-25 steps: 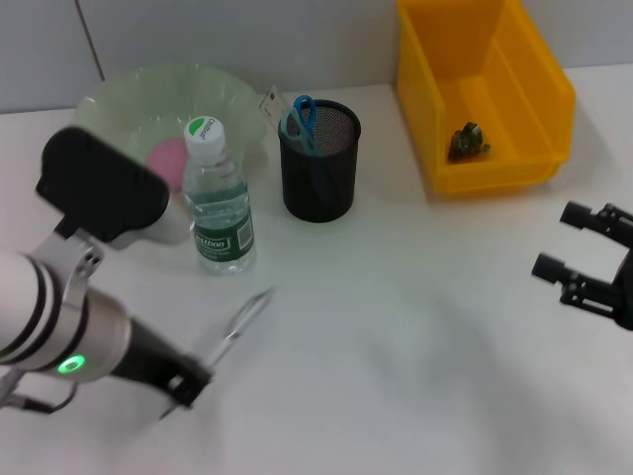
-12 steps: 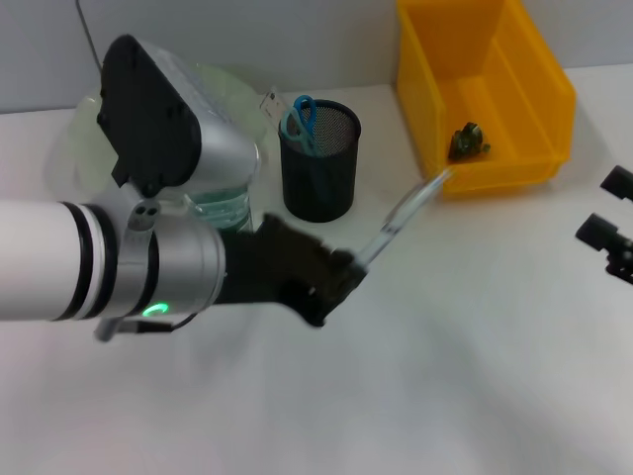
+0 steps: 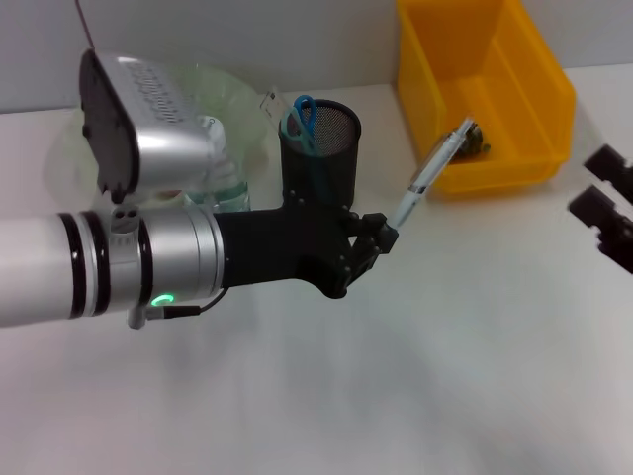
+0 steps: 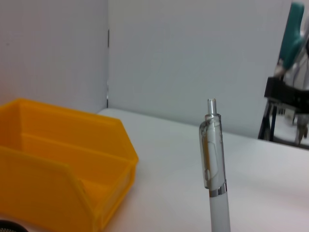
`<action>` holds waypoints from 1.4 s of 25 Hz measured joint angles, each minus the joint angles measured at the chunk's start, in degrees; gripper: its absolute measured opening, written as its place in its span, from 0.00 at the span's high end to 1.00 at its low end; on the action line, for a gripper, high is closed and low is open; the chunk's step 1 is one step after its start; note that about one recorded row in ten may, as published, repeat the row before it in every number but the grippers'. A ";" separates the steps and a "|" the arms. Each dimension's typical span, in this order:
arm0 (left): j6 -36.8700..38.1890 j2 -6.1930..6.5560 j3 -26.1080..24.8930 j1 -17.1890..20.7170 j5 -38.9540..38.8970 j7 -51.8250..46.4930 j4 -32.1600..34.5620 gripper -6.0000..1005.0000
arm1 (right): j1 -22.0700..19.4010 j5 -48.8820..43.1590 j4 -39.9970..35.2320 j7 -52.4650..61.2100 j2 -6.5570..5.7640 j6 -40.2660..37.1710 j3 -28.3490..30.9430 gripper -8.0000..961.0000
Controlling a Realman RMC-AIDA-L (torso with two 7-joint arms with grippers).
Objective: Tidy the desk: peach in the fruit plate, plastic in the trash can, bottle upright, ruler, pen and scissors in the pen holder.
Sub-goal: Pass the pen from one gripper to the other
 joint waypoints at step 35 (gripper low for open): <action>-0.25 -0.32 1.17 -0.61 -4.90 7.93 -5.05 0.85 | 7.32 -0.13 12.89 -0.18 0.45 13.54 -2.50 0.17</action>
